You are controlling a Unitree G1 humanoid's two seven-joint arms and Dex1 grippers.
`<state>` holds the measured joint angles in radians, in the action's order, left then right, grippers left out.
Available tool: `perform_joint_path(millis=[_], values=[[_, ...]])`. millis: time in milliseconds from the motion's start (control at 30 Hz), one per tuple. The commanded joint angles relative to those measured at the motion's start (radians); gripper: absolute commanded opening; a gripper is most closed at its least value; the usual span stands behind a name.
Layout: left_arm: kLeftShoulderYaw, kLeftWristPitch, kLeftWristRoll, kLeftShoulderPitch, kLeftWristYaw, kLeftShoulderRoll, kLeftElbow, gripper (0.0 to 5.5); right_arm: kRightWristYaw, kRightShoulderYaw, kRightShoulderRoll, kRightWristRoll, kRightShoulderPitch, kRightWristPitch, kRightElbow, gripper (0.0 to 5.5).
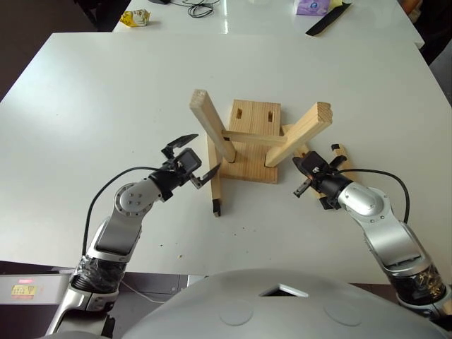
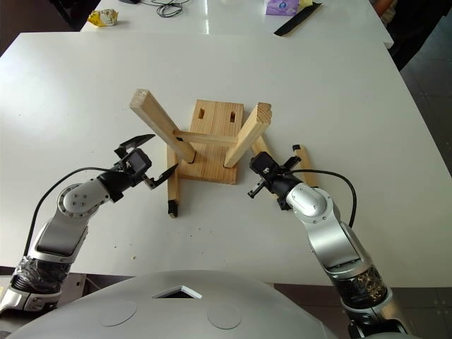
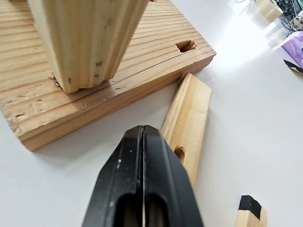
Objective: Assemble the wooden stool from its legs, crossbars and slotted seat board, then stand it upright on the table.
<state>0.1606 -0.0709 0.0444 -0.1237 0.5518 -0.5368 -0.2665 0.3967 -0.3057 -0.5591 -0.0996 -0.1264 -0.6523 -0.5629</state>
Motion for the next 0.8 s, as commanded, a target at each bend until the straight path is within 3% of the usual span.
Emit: perform_joint_path(millis=[33,233,533,800], values=[[0.043,-0.029,0.034,0.01,0.006,0.012,0.037,4.92,0.011,0.009,-0.004,-0.013,0.019,-0.002,0.008,0.02],[0.052,-0.03,0.039,0.041,-0.001,0.025,0.058,4.92,0.031,0.014,-0.027,-0.013,0.01,-0.001,-0.008,0.02],[0.052,-0.025,0.044,0.046,-0.01,0.031,0.075,4.92,0.239,0.123,-0.195,0.082,-0.008,0.053,-0.108,0.02],[0.077,-0.021,0.049,0.044,-0.022,0.051,0.094,4.92,0.314,0.146,-0.221,0.129,-0.016,0.084,-0.151,0.02]])
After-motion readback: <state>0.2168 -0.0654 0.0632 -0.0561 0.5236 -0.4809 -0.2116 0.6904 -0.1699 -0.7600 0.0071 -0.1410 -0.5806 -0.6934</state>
